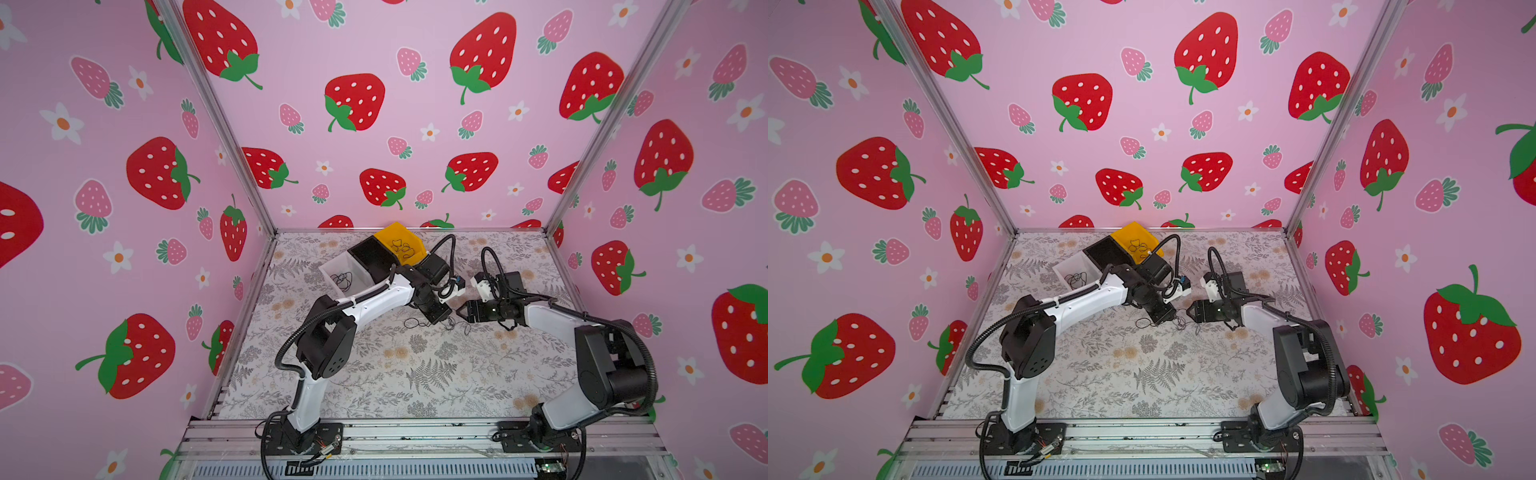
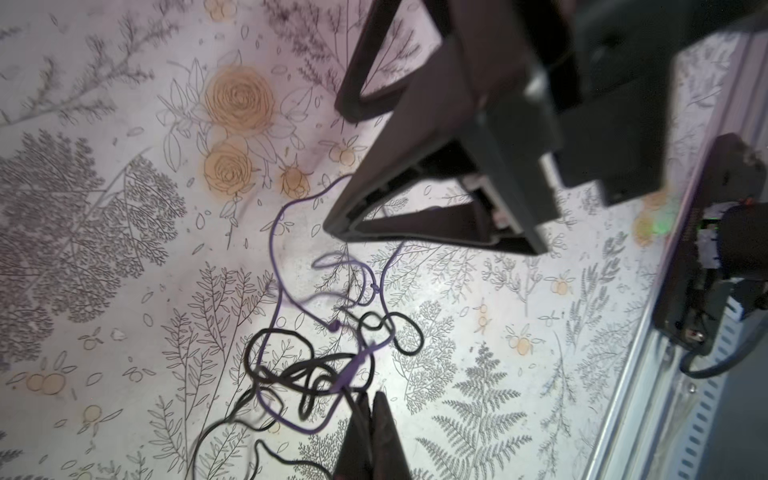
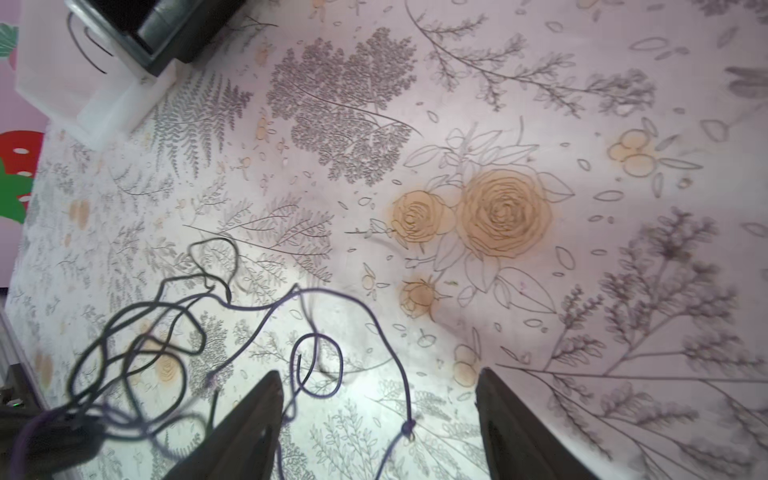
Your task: Untangle the cables
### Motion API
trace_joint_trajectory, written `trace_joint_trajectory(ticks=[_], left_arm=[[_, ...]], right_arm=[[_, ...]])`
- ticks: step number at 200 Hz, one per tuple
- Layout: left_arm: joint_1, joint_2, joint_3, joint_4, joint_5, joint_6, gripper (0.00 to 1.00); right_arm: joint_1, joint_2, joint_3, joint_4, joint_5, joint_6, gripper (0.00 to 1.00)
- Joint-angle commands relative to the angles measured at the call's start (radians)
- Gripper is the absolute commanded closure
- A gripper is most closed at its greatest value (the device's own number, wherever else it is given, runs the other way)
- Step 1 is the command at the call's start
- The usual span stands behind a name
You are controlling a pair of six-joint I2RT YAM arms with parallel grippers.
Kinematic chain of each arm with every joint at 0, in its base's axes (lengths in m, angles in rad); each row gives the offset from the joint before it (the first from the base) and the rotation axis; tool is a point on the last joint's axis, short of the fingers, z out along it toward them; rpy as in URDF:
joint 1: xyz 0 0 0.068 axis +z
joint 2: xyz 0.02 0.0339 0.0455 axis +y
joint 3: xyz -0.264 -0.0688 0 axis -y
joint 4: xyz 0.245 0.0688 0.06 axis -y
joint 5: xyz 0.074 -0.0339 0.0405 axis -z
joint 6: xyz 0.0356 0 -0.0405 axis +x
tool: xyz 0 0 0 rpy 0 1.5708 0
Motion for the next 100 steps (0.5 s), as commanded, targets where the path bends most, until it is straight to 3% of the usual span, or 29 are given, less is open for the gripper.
trace_joint_trajectory(ticks=[1, 43, 100], left_arm=[[0.014, -0.033, 0.009, -0.059, 0.068, 0.057, 1.0], [0.031, -0.057, 0.055, -0.139, 0.146, 0.082, 1.0], [0.05, -0.102, 0.087, -0.16, 0.153, 0.098, 1.0]], right_arm=[[0.014, -0.073, -0.042, 0.093, -0.103, -0.013, 0.24], [0.039, -0.189, -0.109, 0.201, -0.181, -0.021, 0.22], [0.078, -0.186, -0.131, 0.191, -0.22, -0.046, 0.27]])
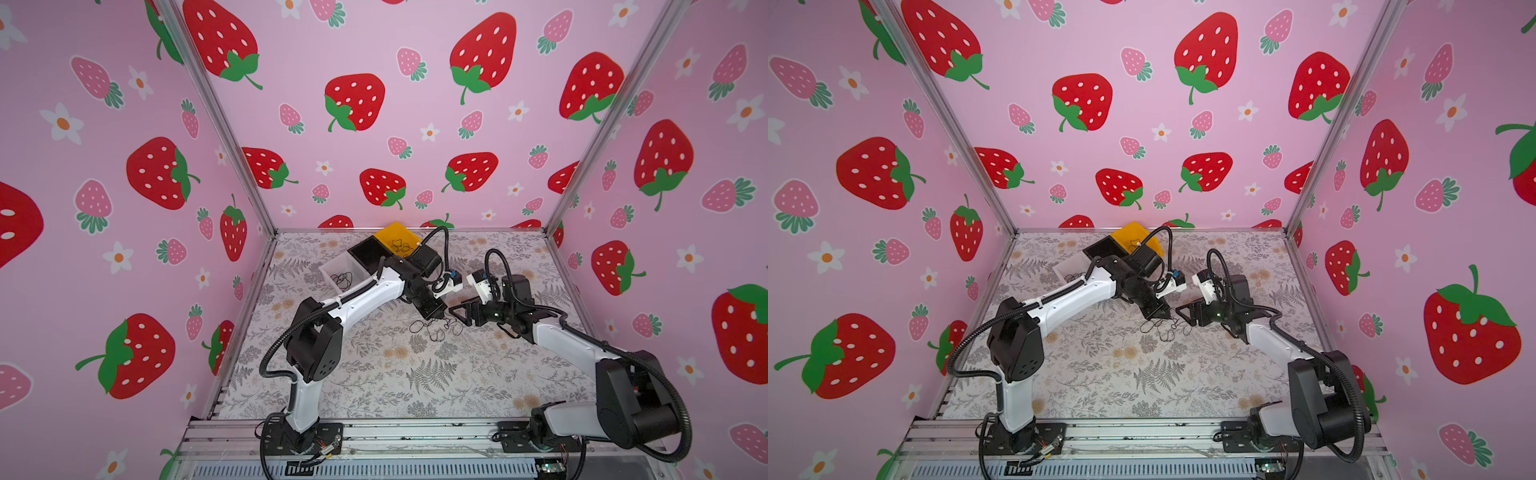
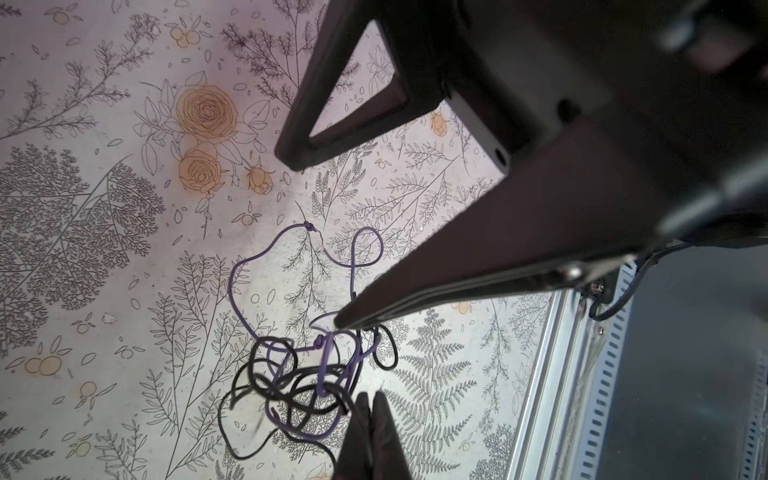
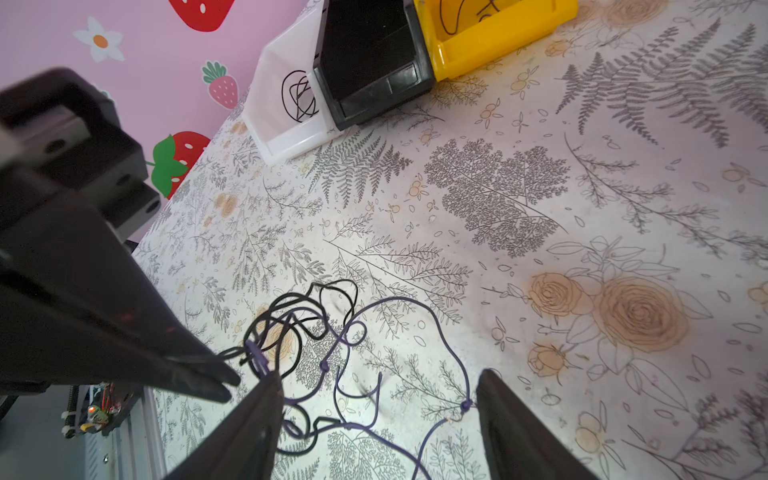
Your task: Untangle the cables
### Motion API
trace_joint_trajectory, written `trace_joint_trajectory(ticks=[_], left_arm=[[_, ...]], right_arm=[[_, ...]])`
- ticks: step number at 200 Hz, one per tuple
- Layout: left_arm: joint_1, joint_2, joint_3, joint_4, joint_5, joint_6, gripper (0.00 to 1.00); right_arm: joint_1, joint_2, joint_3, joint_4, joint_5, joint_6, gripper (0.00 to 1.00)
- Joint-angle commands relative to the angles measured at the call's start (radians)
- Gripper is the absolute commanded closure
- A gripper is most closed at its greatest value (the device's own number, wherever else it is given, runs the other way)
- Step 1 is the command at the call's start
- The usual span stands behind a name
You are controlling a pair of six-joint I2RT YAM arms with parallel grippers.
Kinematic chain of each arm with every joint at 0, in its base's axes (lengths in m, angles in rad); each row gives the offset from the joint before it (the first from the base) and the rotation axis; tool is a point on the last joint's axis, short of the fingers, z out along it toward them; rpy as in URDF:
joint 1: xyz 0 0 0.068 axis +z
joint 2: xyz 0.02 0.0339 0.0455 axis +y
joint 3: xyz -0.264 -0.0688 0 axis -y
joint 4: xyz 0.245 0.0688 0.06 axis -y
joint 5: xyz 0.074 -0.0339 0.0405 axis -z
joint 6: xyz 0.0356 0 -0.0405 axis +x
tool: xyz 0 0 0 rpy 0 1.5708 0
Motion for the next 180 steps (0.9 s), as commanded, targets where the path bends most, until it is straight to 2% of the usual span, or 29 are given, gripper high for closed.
trace_joint_trajectory(ticks=[1, 21, 39, 72, 88, 120, 132, 153, 164, 180], left_arm=[[0.013, -0.049, 0.053, -0.036, 0.03, 0.036, 1.0], [0.042, -0.064, 0.059, -0.031, 0.043, 0.009, 1.0], [0.062, -0.083, 0.048, -0.011, 0.096, -0.015, 1.0], [0.063, -0.106, 0.037, 0.011, 0.153, -0.026, 1.0], [0.064, -0.111, 0.04, 0.01, 0.163, -0.026, 1.0], [0.063, -0.117, 0.041, 0.005, 0.163, -0.024, 1.0], [0.064, -0.121, 0.043, 0.007, 0.169, -0.027, 1.0], [0.063, -0.133, 0.043, 0.008, 0.174, -0.028, 1.0], [0.063, -0.14, 0.043, 0.007, 0.173, -0.026, 1.0], [0.063, -0.153, 0.038, 0.003, 0.167, -0.021, 1.0]], right_arm=[[0.019, -0.006, -0.03, 0.018, -0.051, -0.029, 0.27], [0.025, -0.063, -0.073, 0.071, -0.035, -0.007, 0.26], [0.036, -0.105, -0.104, 0.107, -0.028, -0.007, 0.24], [0.066, -0.08, -0.102, 0.109, 0.003, -0.031, 0.2], [0.083, -0.064, -0.093, 0.115, 0.026, -0.042, 0.11], [0.101, -0.048, -0.062, 0.131, 0.051, -0.041, 0.14], [0.103, -0.029, -0.041, 0.109, 0.072, -0.048, 0.18], [0.104, -0.014, -0.041, 0.114, 0.104, -0.047, 0.34], [0.104, -0.019, -0.046, 0.124, 0.119, -0.041, 0.47], [0.104, -0.03, -0.05, 0.12, 0.15, -0.037, 0.71]])
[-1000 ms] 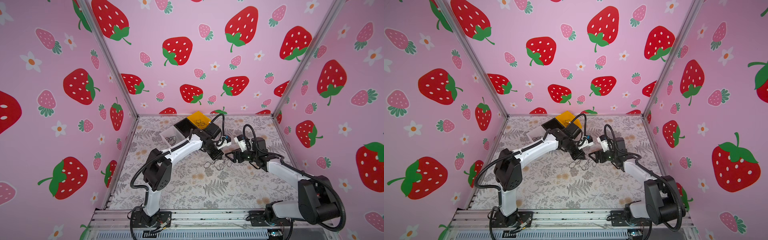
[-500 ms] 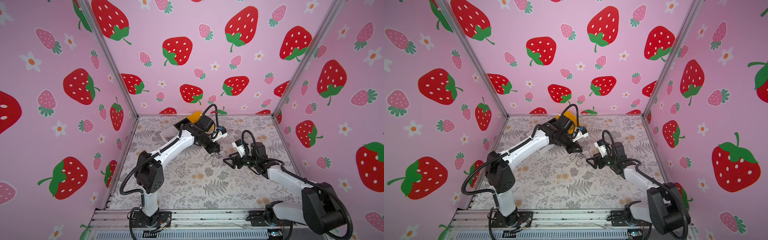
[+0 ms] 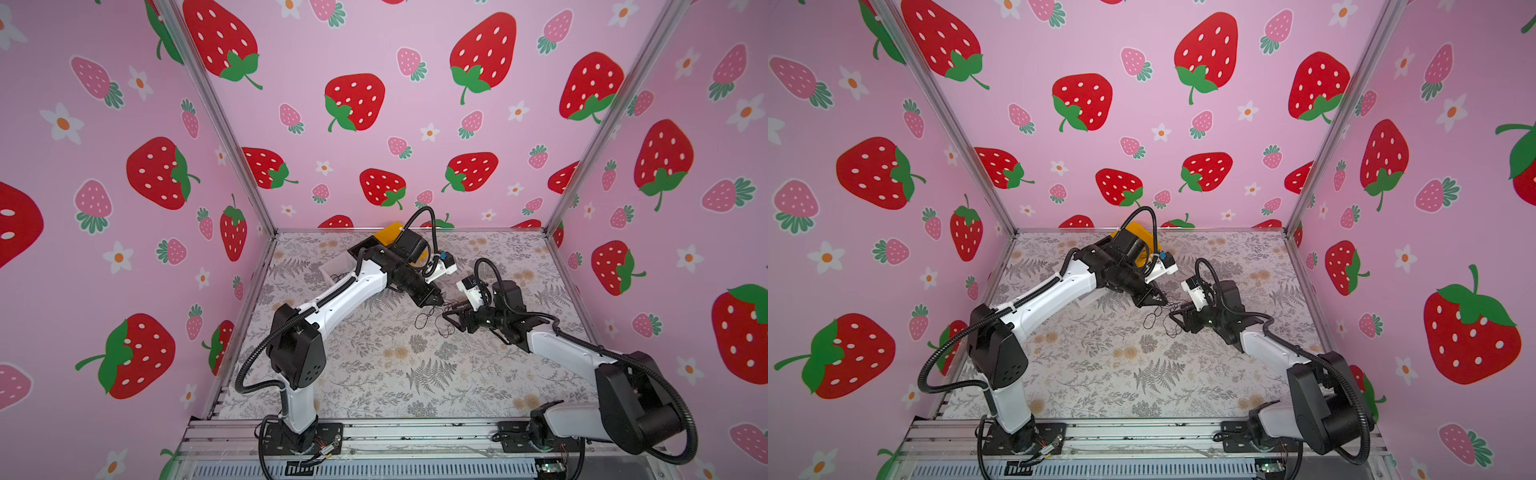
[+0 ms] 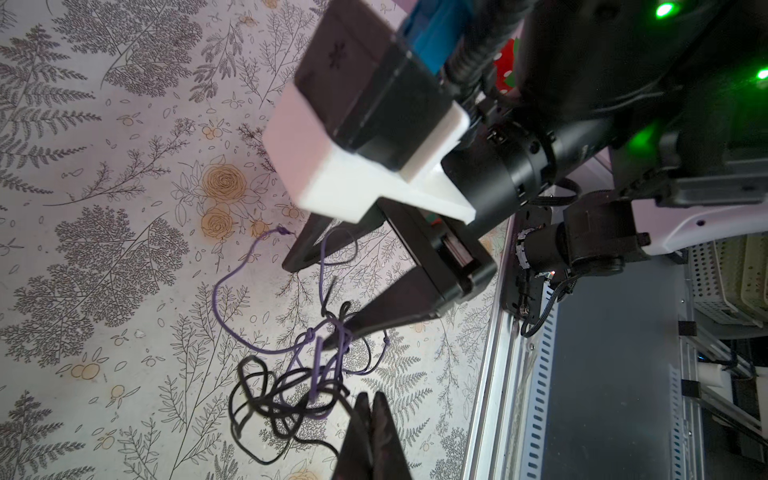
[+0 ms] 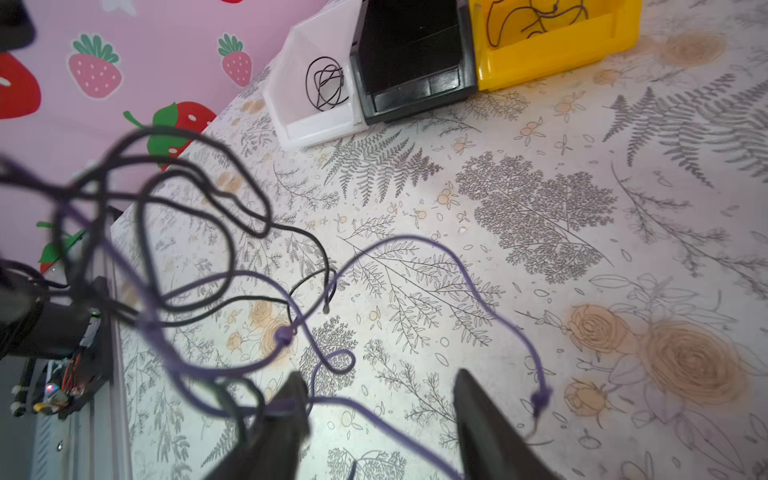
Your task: Untangle the cables
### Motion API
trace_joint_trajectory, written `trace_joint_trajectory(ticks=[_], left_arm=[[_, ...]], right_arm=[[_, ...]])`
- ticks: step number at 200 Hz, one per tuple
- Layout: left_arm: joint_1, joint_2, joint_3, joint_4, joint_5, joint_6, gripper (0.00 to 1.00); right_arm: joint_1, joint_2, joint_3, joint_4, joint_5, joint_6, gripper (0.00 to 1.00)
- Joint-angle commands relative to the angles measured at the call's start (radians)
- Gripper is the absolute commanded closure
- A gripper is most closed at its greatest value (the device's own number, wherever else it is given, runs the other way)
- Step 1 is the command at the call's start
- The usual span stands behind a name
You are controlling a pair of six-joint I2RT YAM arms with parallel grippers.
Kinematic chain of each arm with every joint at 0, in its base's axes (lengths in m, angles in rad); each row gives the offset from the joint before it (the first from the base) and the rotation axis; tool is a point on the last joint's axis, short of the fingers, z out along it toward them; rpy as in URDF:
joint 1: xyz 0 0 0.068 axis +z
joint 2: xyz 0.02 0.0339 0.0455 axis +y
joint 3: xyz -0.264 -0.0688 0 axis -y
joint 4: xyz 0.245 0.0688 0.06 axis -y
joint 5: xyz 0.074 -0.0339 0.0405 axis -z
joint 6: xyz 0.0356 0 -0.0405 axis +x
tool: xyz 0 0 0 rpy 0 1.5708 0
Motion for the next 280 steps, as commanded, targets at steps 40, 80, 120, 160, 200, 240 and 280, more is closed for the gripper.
trace_joint_trajectory(ticks=[40, 80, 120, 160, 200, 240, 280], left_arm=[[0.002, -0.079, 0.005, -0.018, 0.017, 0.03, 1.0], [0.031, -0.112, -0.032, -0.014, 0.022, 0.026, 1.0], [0.062, -0.155, -0.086, 0.005, 0.013, 0.022, 1.0], [0.09, -0.183, -0.131, 0.043, 0.012, 0.004, 1.0], [0.123, -0.206, -0.169, 0.048, -0.029, -0.007, 1.0], [0.193, -0.269, -0.229, 0.089, -0.074, -0.044, 1.0], [0.238, -0.299, -0.269, 0.096, -0.074, -0.064, 1.0]], right_arm=[[0.002, -0.057, -0.013, -0.004, 0.152, -0.015, 1.0], [-0.072, -0.118, -0.041, -0.017, 0.232, 0.035, 1.0], [-0.187, -0.14, -0.038, -0.099, 0.28, 0.065, 1.0], [-0.228, -0.101, -0.011, -0.188, 0.32, 0.049, 1.0], [-0.262, -0.073, 0.007, -0.238, 0.36, 0.045, 1.0], [-0.304, -0.055, 0.013, -0.27, 0.383, 0.049, 1.0], [-0.336, -0.022, 0.042, -0.315, 0.415, 0.043, 1.0]])
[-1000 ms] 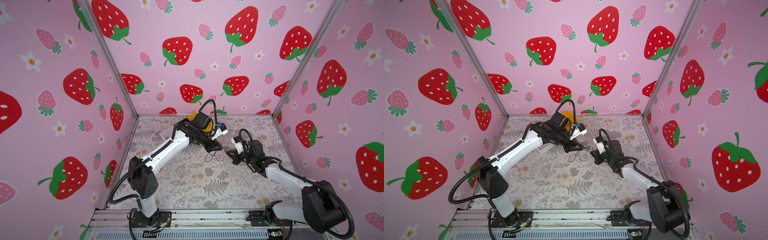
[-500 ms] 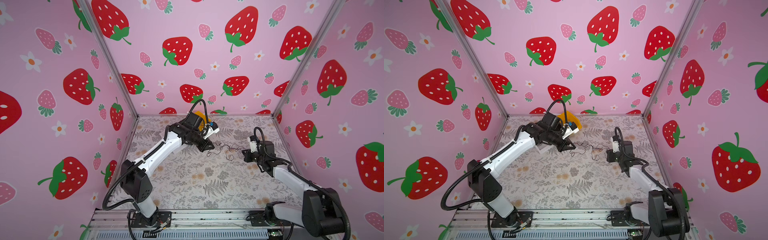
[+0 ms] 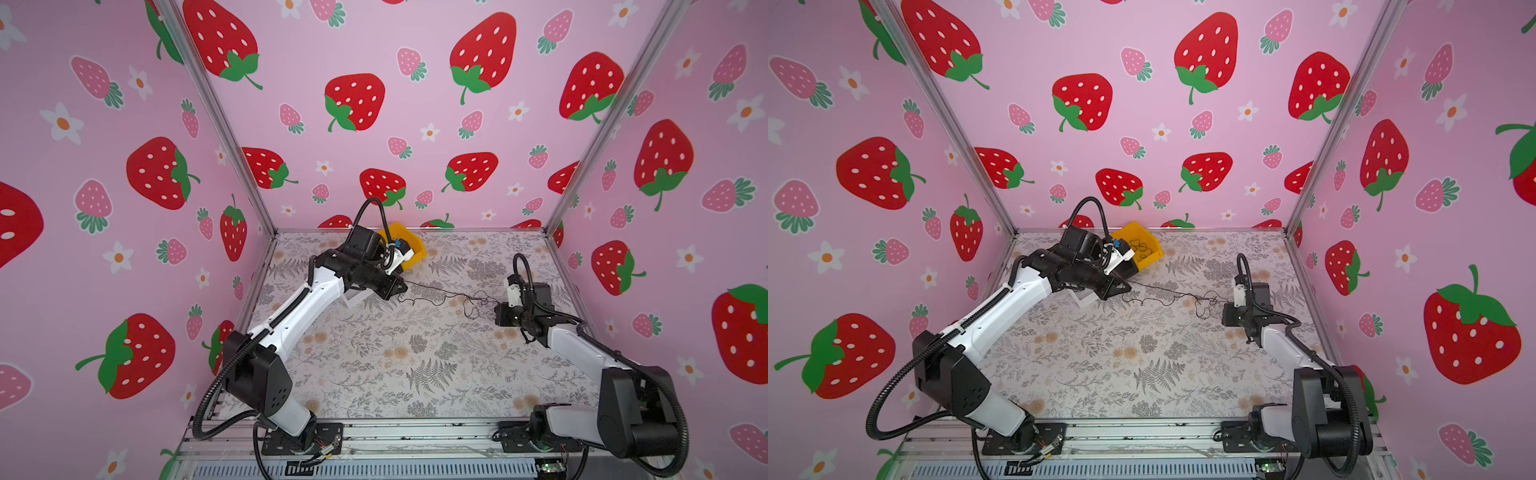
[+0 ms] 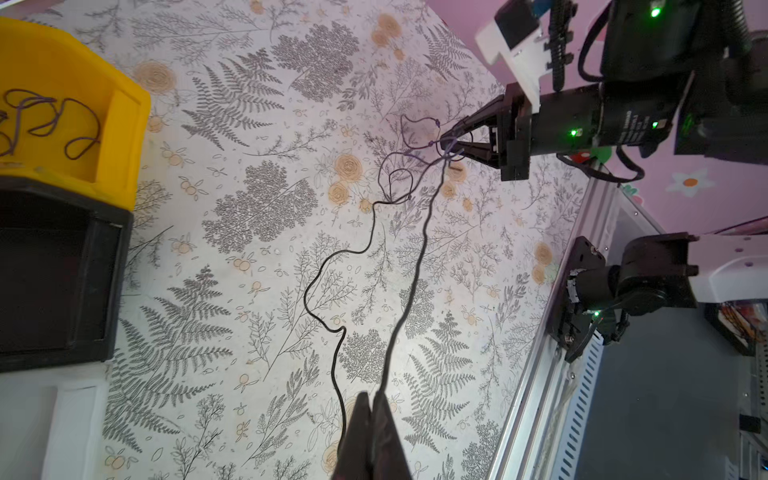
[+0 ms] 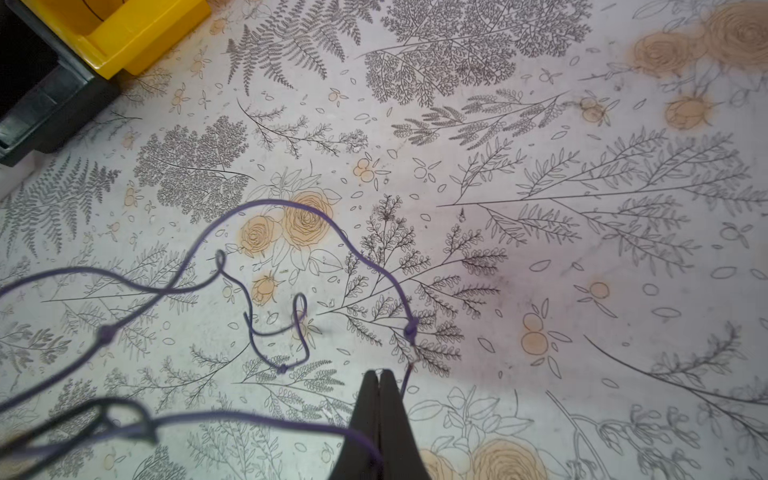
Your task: Untangle the cables
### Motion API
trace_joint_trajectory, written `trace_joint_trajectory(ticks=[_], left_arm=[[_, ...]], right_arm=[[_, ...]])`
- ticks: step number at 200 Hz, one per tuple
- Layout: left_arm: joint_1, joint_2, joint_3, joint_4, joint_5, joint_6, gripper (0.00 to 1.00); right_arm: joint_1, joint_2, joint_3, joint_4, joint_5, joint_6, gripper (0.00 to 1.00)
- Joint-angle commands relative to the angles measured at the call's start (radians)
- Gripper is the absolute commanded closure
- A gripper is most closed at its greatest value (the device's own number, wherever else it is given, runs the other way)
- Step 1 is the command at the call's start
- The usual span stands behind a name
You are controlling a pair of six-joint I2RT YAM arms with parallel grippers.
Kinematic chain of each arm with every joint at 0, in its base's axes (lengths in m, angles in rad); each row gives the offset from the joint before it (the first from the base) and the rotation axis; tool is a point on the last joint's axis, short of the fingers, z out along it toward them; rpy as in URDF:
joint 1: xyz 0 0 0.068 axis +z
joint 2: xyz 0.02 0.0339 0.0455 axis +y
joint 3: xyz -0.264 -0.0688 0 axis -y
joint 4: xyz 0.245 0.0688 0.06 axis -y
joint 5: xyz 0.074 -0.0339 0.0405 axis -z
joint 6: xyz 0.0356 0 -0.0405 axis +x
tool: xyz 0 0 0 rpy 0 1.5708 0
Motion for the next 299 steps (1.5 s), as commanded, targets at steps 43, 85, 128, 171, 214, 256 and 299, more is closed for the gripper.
trace_joint_trajectory(ticks=[43, 85, 128, 171, 214, 256, 299], left_arm=[[0.038, -0.03, -0.049, -0.011, -0.033, -0.01, 1.0], [0.04, -0.03, -0.066, -0.039, -0.053, -0.004, 1.0], [0.06, -0.035, -0.079, -0.046, -0.029, -0.01, 1.0], [0.061, -0.051, -0.082, -0.05, -0.047, -0.009, 1.0], [0.055, 0.001, -0.086, -0.063, -0.016, -0.026, 1.0], [0.02, 0.067, -0.111, -0.04, -0.049, -0.056, 0.96], [0.02, 0.105, -0.141, -0.057, -0.137, -0.096, 0.95]], right_arm=[[-0.072, 0.008, 0.048, -0.077, 0.047, -0.01, 1.0], [-0.089, 0.011, 0.056, -0.095, 0.063, -0.016, 1.0], [-0.113, 0.015, 0.068, -0.102, 0.057, -0.023, 1.0], [-0.138, 0.035, 0.085, -0.129, 0.099, -0.037, 1.0], [-0.129, -0.005, 0.07, -0.061, -0.069, -0.066, 1.0], [-0.044, -0.026, 0.071, -0.067, -0.094, -0.086, 1.0], [0.057, -0.002, 0.079, -0.07, -0.092, -0.094, 1.0]])
